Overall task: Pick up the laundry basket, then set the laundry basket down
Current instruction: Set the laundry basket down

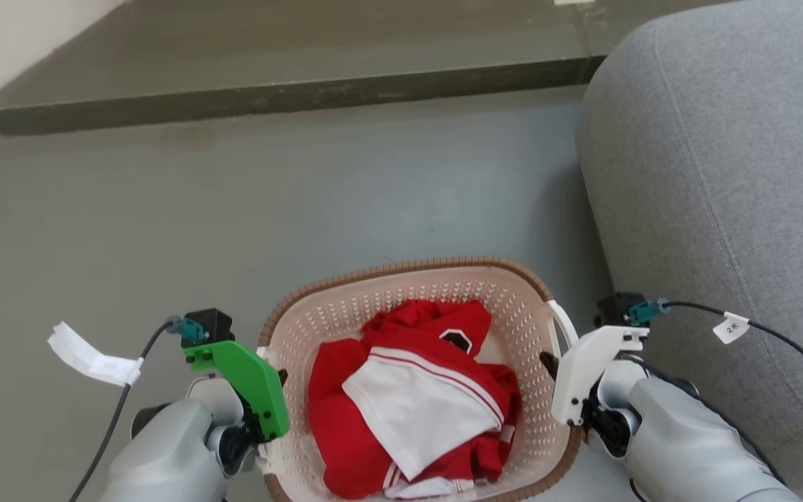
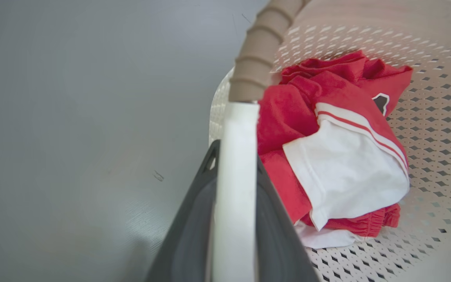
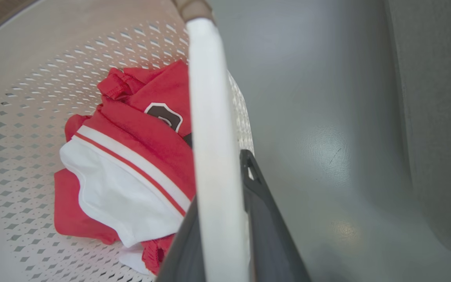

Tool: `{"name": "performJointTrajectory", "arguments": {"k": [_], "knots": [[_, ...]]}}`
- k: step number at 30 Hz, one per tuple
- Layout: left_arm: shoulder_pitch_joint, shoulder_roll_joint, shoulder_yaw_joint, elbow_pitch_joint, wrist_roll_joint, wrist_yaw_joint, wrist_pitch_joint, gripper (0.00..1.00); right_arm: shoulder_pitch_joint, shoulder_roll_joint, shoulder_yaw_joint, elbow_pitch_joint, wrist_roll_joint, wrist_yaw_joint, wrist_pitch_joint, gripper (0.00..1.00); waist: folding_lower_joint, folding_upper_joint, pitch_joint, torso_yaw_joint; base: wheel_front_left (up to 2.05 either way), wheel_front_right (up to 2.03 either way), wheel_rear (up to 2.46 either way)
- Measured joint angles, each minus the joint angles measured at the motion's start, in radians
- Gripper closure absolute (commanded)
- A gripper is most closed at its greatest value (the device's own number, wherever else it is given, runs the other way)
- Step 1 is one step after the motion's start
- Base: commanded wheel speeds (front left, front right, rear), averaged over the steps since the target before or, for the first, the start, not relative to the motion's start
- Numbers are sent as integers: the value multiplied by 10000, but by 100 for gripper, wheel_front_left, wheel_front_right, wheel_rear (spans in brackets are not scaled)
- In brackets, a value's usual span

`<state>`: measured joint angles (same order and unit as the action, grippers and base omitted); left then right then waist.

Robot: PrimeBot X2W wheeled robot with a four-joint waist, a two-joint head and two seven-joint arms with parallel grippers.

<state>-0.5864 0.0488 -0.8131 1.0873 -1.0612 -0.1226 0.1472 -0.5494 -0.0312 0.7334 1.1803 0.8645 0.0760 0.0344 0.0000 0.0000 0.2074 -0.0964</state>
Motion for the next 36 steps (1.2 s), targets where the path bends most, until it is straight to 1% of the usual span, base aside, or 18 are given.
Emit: {"name": "performJointTrajectory", "arguments": {"k": [2,4,11,19,29,36], "knots": [[-155,29,-17,-33,6,0,-77,100,-132,0,-38,-8,63,-2,-81,100,0,0,196,-24,0,0,0],[-341,56,-38,-102,52,0,-165,100,-270,-2,-105,-44,84,-77,-186,100,0,0,416,-45,0,0,0],[-1024,270,-67,-314,217,-2,-474,100,-914,8,-230,-119,209,-77,-470,100,0,0,1298,-101,0,0,0],[-1587,336,-65,-337,274,-2,-880,100,-1502,4,-228,-165,215,-77,-817,100,1,0,2399,-157,0,0,0],[-2511,550,48,-495,366,-17,-1745,100,-2163,-19,-301,-500,278,-54,-1641,100,2,0,3818,-206,0,0,0],[-2810,562,36,-374,382,-19,-1887,100,-2360,-17,-291,-504,424,33,-1852,100,2,0,4767,-195,0,0,0]]}}
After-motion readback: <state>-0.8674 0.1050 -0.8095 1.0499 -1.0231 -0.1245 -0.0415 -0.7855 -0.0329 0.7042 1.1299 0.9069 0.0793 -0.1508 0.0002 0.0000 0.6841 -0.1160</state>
